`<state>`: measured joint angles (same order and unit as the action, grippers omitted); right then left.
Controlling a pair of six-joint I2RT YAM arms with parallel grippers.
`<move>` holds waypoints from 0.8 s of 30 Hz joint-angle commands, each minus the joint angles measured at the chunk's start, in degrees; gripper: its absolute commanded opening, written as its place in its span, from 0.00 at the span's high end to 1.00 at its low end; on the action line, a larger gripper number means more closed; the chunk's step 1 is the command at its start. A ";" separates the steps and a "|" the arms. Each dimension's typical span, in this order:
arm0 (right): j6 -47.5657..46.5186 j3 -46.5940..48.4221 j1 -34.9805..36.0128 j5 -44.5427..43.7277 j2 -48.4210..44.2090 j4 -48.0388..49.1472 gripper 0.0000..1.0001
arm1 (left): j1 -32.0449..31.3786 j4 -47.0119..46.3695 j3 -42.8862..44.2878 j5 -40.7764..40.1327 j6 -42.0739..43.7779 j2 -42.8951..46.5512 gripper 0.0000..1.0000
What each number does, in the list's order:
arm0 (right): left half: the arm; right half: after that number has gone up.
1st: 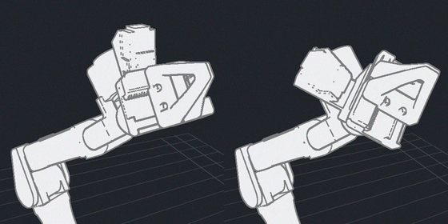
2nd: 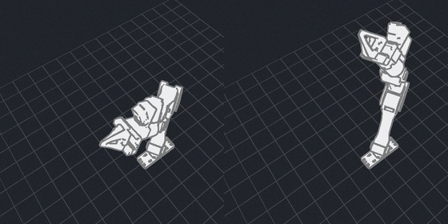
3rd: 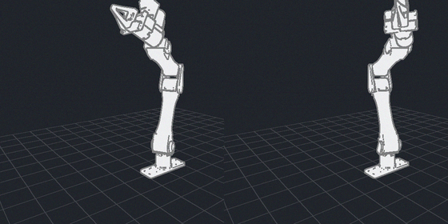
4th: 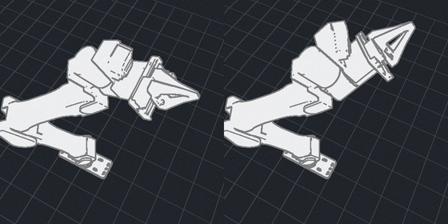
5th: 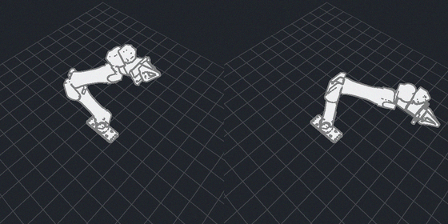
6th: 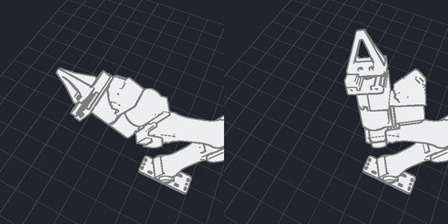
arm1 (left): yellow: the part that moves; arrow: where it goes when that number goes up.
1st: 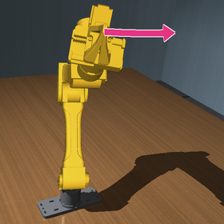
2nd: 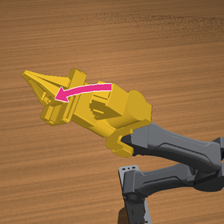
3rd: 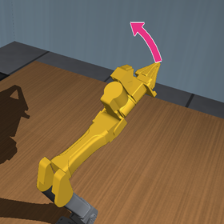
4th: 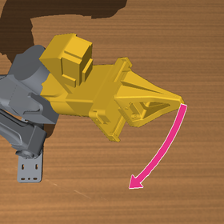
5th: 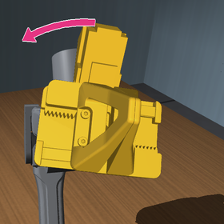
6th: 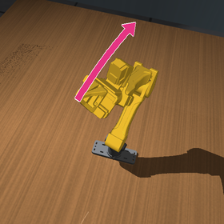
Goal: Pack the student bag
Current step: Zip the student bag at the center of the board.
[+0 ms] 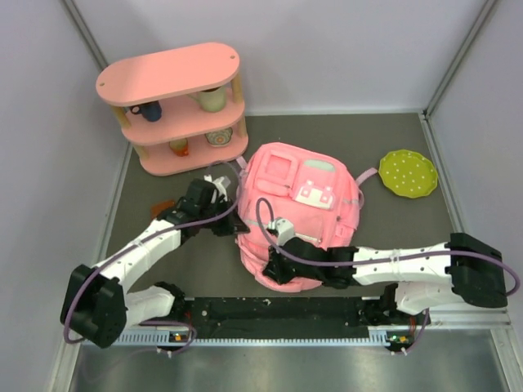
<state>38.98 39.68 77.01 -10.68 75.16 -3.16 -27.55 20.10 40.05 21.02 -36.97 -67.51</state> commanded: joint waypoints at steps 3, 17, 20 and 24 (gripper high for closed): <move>3.38 -10.40 -2.31 0.83 -10.18 -2.82 1.00 | 10.85 -0.24 -0.24 -4.67 8.05 6.78 1.00; 4.08 -3.30 -2.39 8.91 2.70 9.64 1.00 | 11.73 -0.60 -5.15 5.37 1.99 13.79 0.01; 6.71 -2.15 -2.39 9.80 6.58 14.21 1.00 | 11.64 3.18 -8.84 4.91 -0.90 20.38 0.01; 7.78 -0.14 -2.48 9.89 8.86 17.75 1.00 | 11.20 6.09 -17.10 6.05 -8.18 31.71 0.01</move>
<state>44.97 35.64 74.48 -2.17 82.11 7.84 -16.01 22.68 29.15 27.18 -38.30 -43.29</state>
